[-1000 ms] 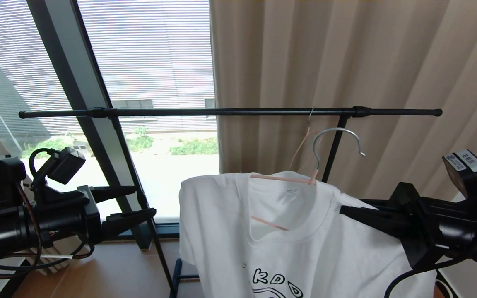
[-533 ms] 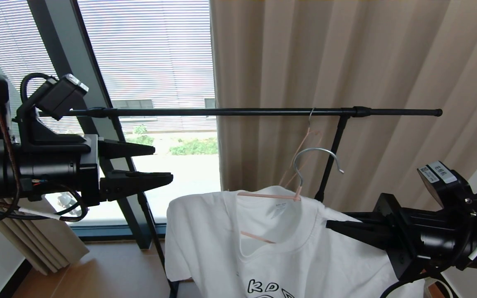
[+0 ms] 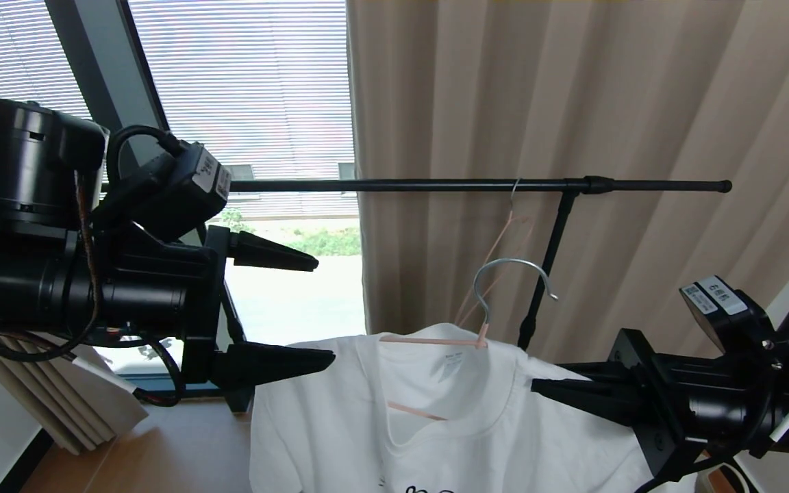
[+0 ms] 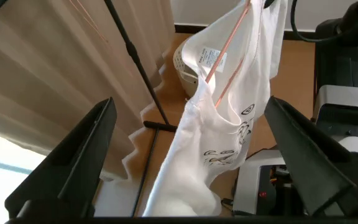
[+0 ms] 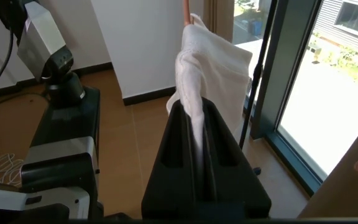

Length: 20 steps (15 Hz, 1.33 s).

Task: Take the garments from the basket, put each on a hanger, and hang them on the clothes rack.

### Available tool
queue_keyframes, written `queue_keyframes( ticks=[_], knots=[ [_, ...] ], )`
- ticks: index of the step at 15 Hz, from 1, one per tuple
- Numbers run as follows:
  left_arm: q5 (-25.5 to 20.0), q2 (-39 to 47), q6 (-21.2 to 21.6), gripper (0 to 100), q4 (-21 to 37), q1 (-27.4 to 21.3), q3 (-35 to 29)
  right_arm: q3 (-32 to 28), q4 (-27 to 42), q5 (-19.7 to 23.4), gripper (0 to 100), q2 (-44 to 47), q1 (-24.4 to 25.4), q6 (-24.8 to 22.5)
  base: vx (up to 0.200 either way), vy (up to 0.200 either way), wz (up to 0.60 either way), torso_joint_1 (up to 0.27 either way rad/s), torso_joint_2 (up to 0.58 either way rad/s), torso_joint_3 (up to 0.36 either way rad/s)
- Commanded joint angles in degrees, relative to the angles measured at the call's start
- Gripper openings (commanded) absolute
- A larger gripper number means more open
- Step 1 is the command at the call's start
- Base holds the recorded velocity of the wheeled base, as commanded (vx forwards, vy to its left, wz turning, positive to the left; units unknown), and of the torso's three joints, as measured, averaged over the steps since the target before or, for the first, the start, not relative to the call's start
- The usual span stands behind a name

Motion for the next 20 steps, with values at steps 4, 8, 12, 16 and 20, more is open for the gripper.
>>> queue_keyframes(
  ticks=[4,8,12,16,20],
  knots=[
    [0.0,6.22,2.89,100,-0.33,-2.43,0.15,0.27,-0.02,0.11,0,-0.46,0.17,-0.34,0.0,0.0,0.0,0.0,0.0,0.0],
    [-0.17,8.77,4.73,100,-0.68,-3.92,-0.37,0.97,-0.46,0.2,0,-0.72,2.11,-1.92,0.0,0.0,0.0,0.0,0.0,0.0],
    [-0.26,9.56,4.73,100,-0.59,-5.33,-0.11,1.32,-0.46,0.11,0,-1.25,3.16,-2.01,0.0,0.0,0.0,0.0,0.0,0.0],
    [-0.26,10.7,4.73,100,-0.59,-6.12,0.59,1.76,-0.72,0.2,0,-2.39,3.34,-2.01,0.0,0.0,0.0,0.0,0.0,0.0],
    [-0.26,10.7,4.73,100,-0.68,-7.08,1.21,2.2,-0.81,0.11,0,-3.71,4.39,-2.01,0.0,0.0,0.0,0.0,0.0,0.0]
  ],
)
